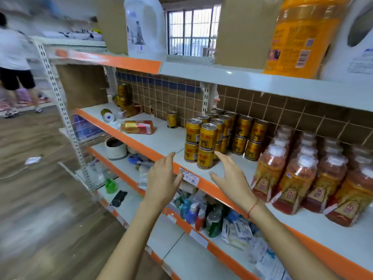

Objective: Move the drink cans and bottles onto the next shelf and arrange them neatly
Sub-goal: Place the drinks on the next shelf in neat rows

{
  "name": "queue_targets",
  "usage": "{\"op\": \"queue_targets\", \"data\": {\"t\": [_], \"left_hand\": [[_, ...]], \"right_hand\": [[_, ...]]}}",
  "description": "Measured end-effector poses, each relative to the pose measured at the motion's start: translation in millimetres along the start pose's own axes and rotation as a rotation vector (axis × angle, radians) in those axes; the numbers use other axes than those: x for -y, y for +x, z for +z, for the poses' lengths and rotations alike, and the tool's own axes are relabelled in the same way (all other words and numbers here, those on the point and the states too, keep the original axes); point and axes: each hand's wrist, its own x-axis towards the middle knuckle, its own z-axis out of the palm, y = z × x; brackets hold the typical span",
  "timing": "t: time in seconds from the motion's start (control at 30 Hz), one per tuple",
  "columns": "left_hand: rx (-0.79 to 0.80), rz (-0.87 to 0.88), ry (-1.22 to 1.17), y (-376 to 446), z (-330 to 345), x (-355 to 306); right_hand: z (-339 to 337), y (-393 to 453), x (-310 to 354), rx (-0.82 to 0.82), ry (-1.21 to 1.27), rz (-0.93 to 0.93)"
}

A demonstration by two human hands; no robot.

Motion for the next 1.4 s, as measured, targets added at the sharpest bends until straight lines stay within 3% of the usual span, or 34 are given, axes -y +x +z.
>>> {"op": "queue_targets", "data": {"t": [0.5,1.4], "left_hand": [[-0.006,-0.018,-0.013,43,-71,189],[-0.098,-0.205,-0.091,183,-67,357]], "right_hand": [[128,101,121,-0.031,0.008,0.013],[251,314,164,0.059,0.058,-0.107]]}}
